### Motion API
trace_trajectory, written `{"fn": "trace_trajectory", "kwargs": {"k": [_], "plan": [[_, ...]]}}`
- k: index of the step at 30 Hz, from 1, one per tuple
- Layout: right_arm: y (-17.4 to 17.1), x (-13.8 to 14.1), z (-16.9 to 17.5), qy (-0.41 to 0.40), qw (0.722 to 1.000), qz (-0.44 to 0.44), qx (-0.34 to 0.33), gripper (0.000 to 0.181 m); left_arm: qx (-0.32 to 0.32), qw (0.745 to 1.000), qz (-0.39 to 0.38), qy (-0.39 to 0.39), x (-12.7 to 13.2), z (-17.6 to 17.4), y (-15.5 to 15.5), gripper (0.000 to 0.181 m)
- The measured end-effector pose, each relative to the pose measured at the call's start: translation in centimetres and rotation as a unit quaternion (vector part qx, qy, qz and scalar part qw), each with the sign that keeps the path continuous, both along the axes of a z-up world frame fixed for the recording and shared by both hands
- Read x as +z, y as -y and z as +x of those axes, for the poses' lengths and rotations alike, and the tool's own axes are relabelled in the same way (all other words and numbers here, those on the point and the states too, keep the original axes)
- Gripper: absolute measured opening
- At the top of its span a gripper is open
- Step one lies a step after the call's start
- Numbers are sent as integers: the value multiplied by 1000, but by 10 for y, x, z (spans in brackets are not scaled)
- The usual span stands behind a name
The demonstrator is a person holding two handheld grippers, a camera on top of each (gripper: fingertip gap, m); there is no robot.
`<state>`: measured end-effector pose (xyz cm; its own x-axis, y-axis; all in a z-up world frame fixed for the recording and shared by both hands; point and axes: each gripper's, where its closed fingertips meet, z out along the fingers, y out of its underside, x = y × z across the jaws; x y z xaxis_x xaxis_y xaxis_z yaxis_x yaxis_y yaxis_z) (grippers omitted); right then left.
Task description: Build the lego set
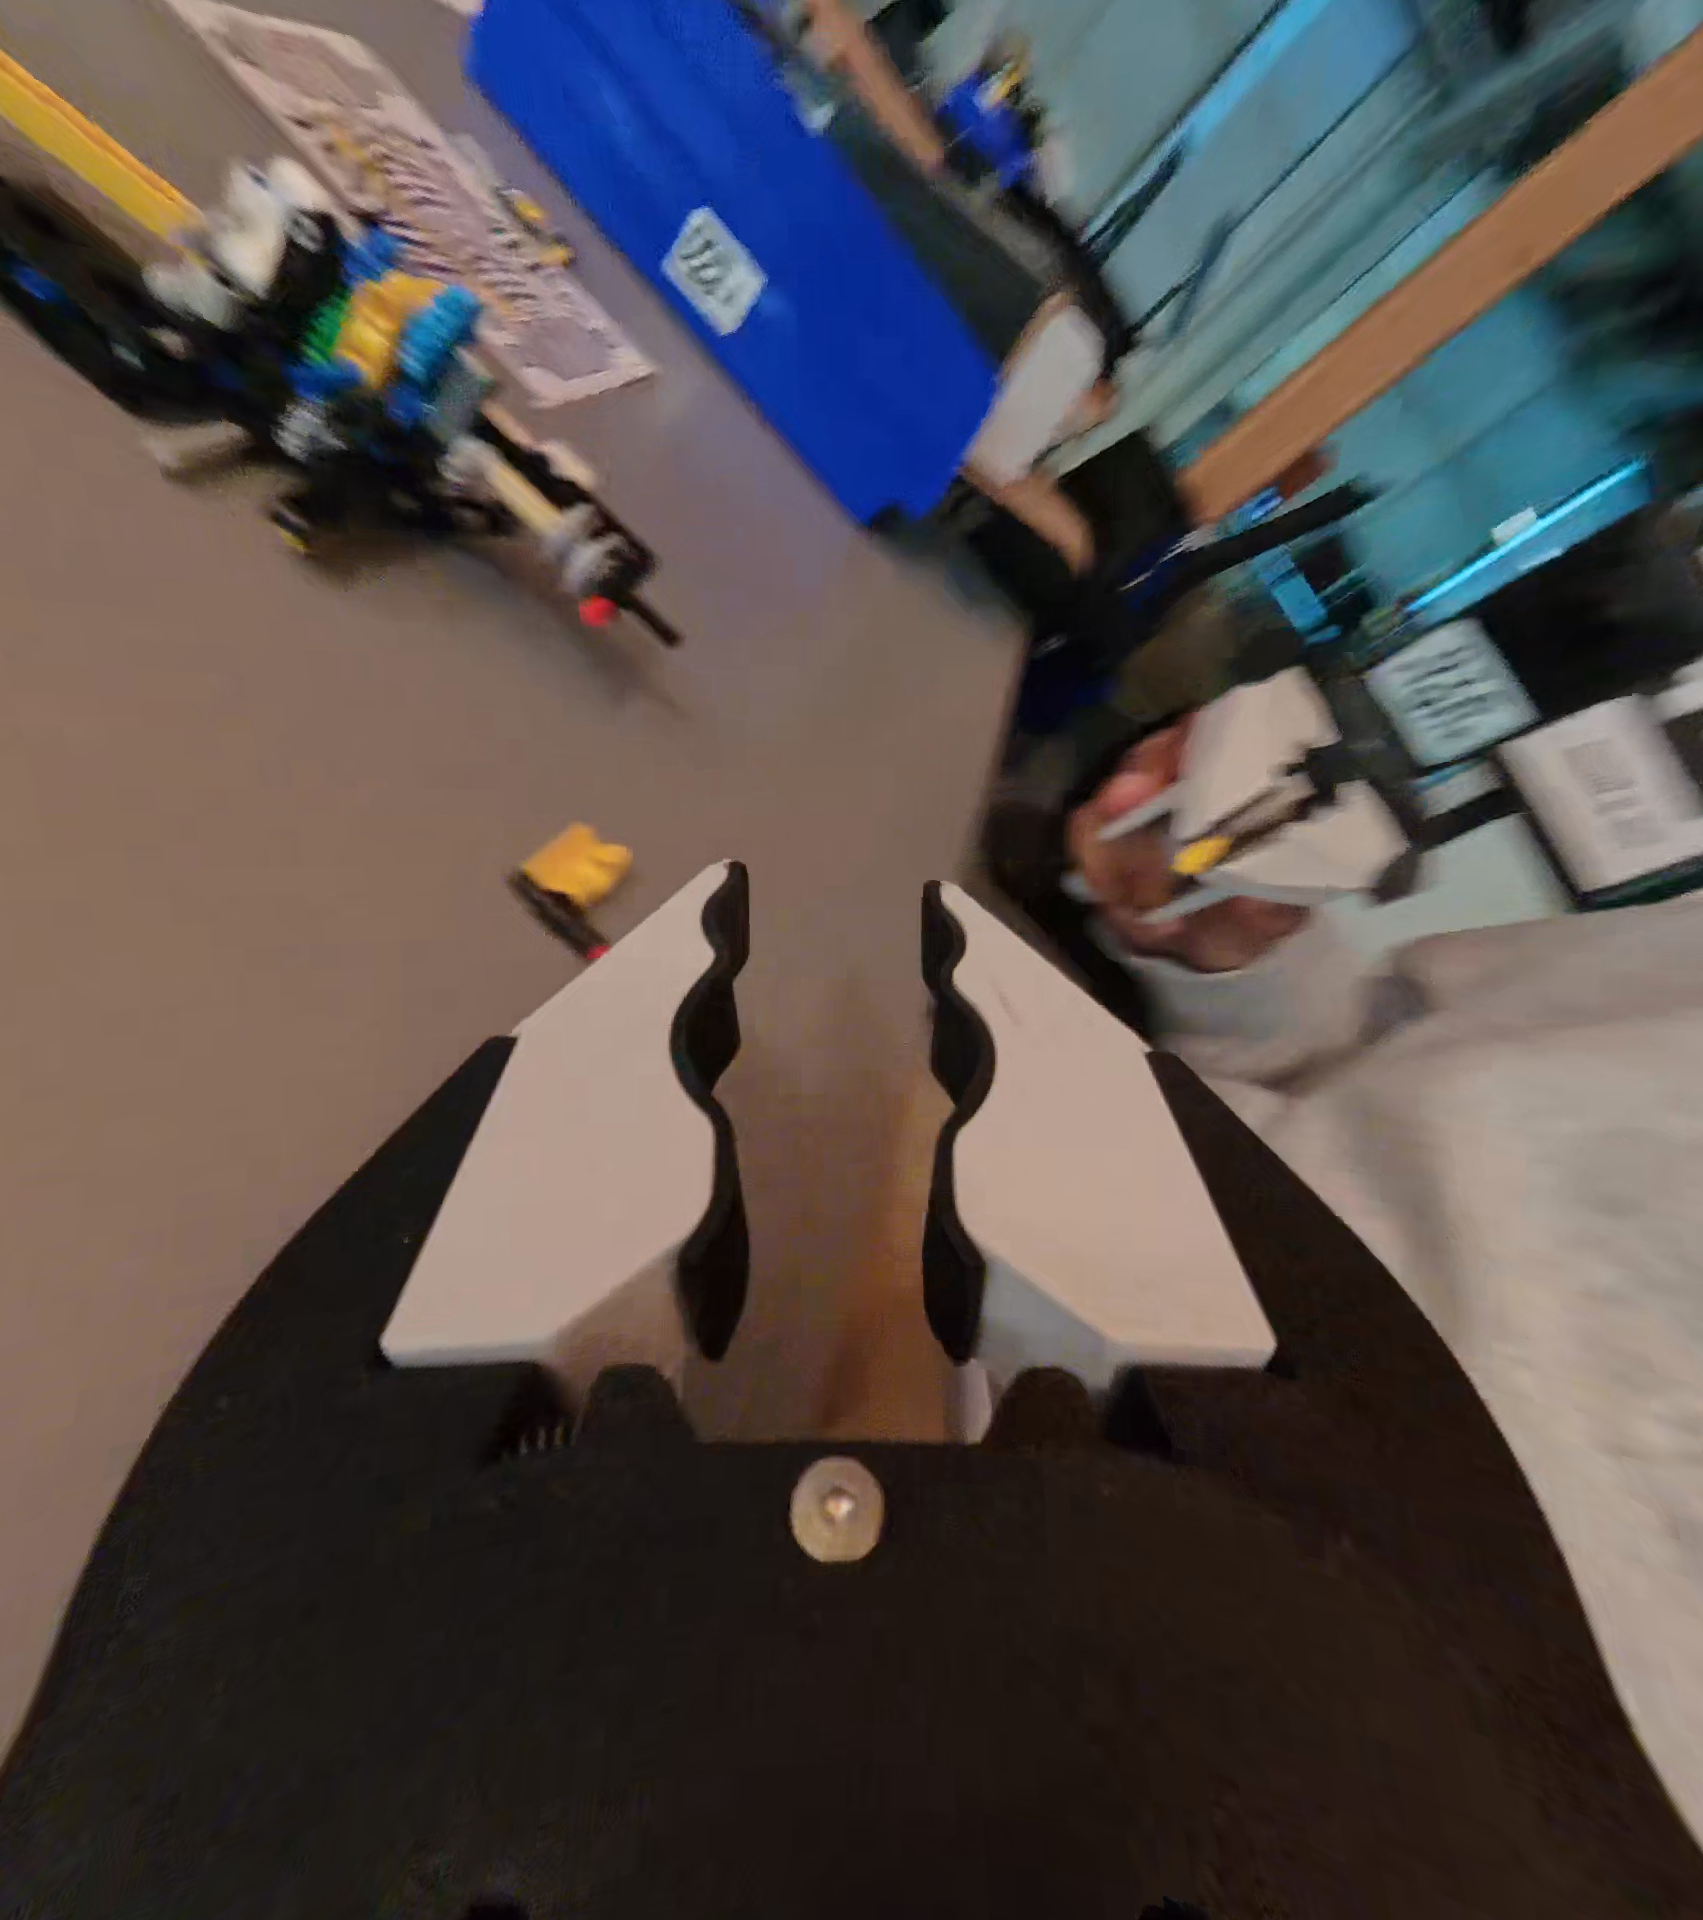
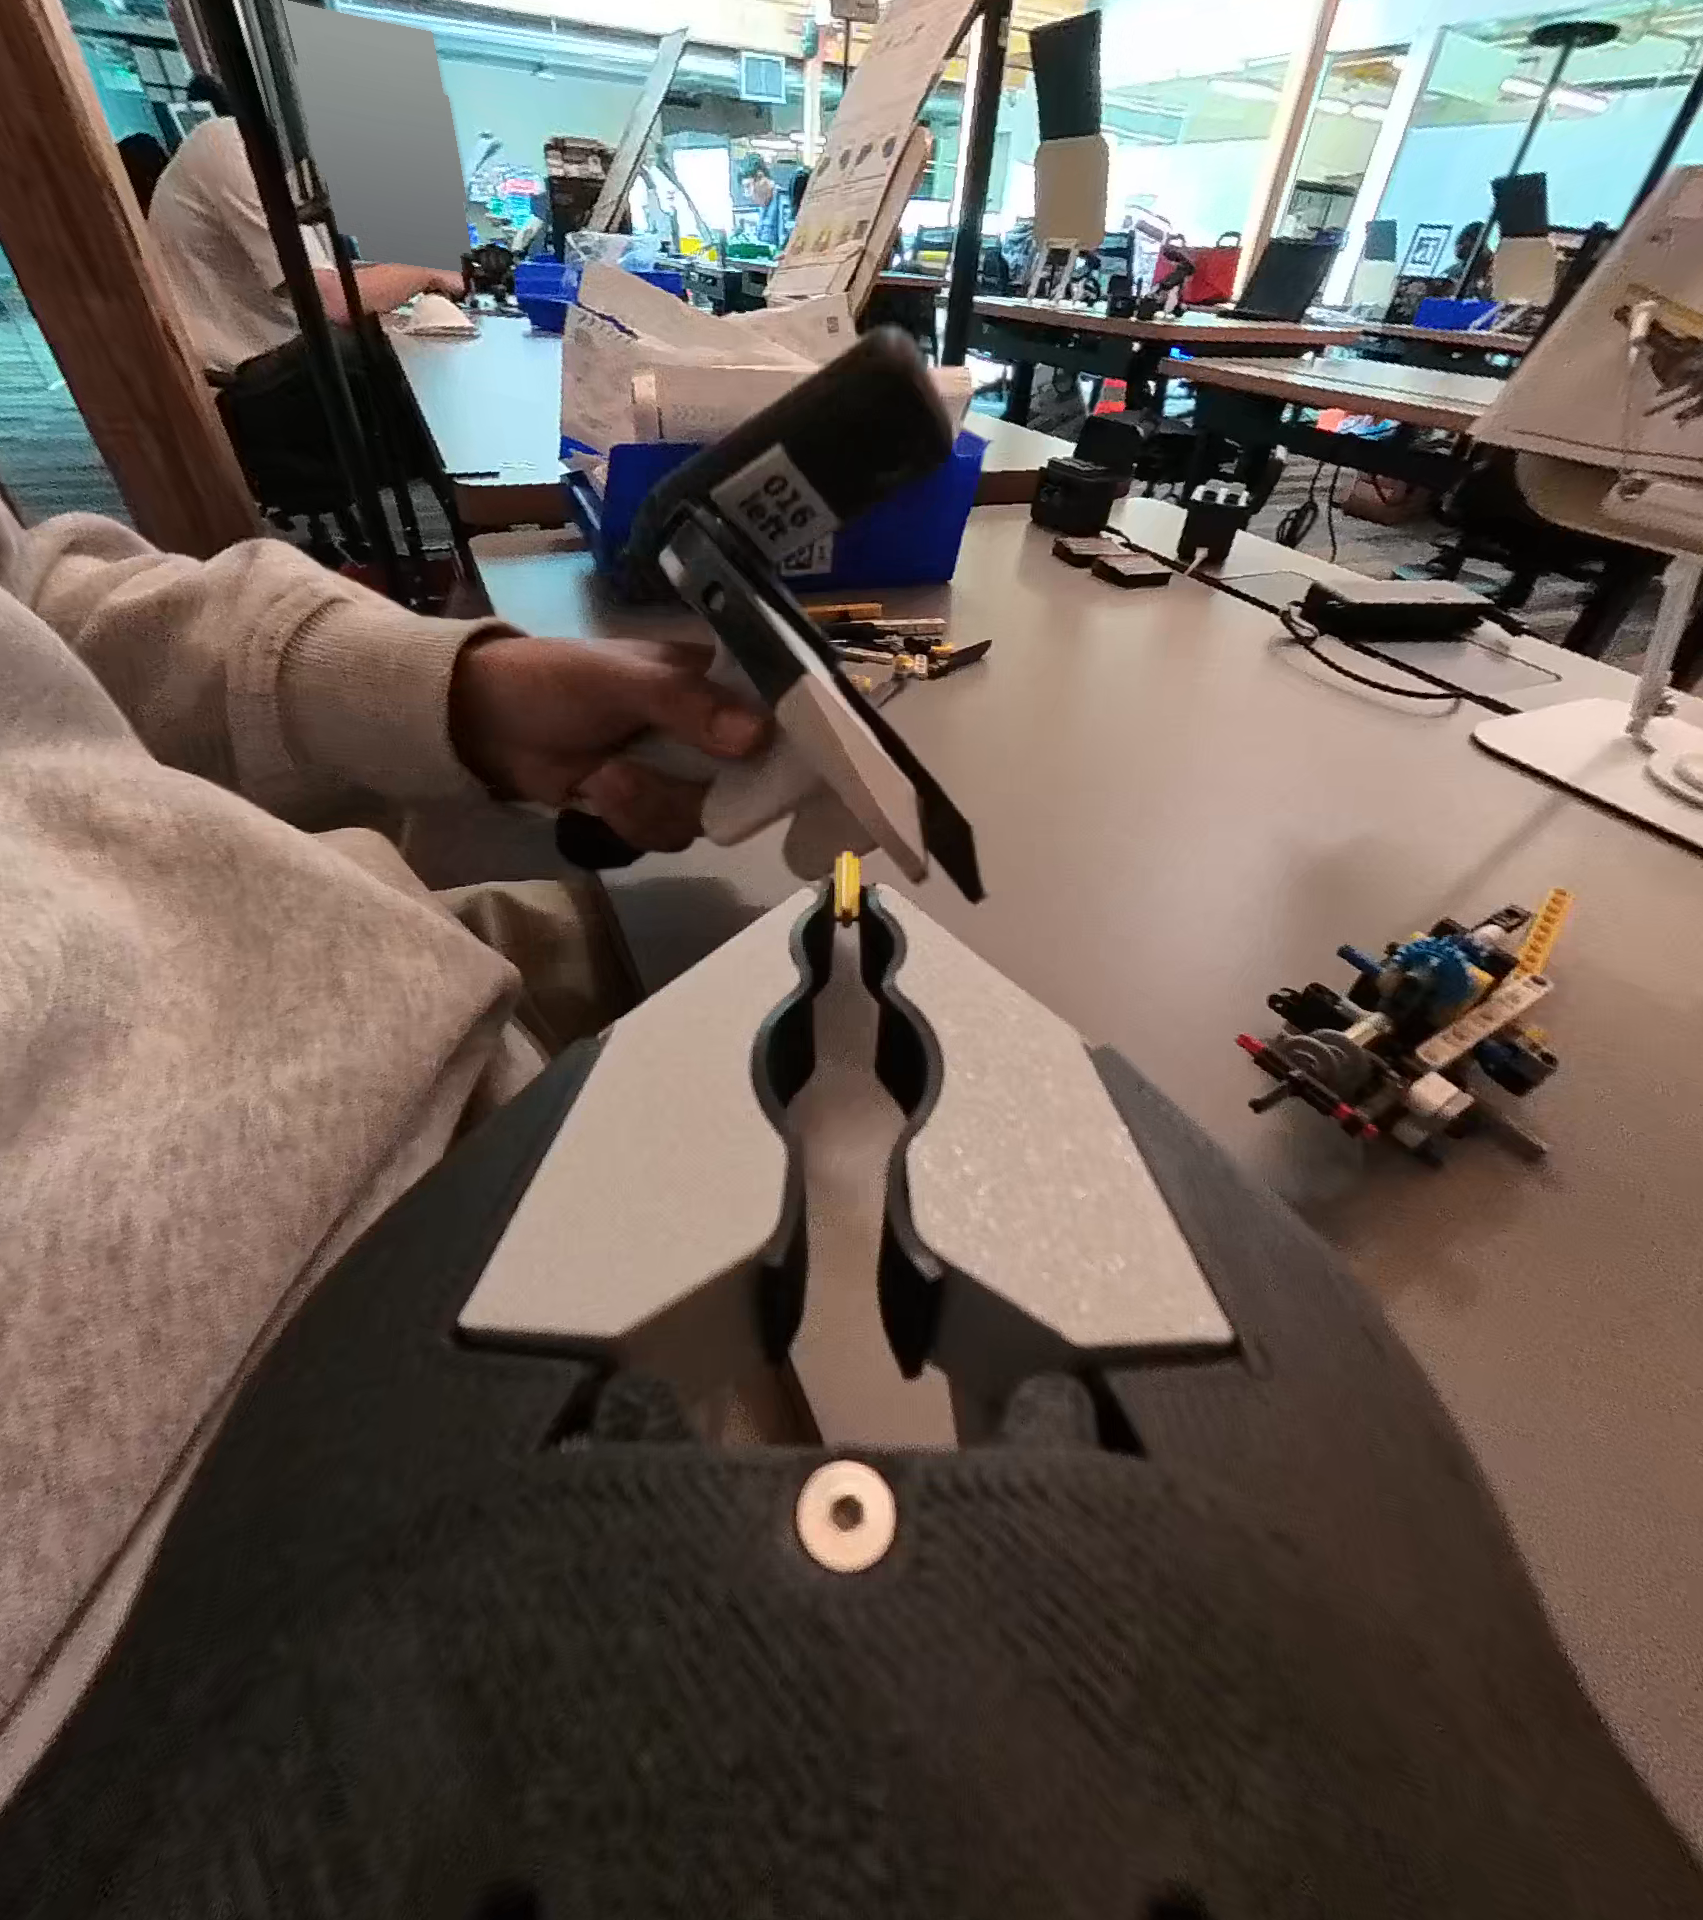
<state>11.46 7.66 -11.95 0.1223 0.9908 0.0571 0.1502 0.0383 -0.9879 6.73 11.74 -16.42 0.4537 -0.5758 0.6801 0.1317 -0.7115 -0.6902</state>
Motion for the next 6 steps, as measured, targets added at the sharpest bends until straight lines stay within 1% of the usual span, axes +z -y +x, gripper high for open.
{"fn": "trace_trajectory", "kwargs": {"k": [3,6], "plan": [[-4,-1,3,4,1000,2,-9,3,-11,994,11,-111,-20,2,-20,33],[-5,-4,4,13,1000,9,-14,3,-30,986,2,-166,-36,6,-31,36]]}}
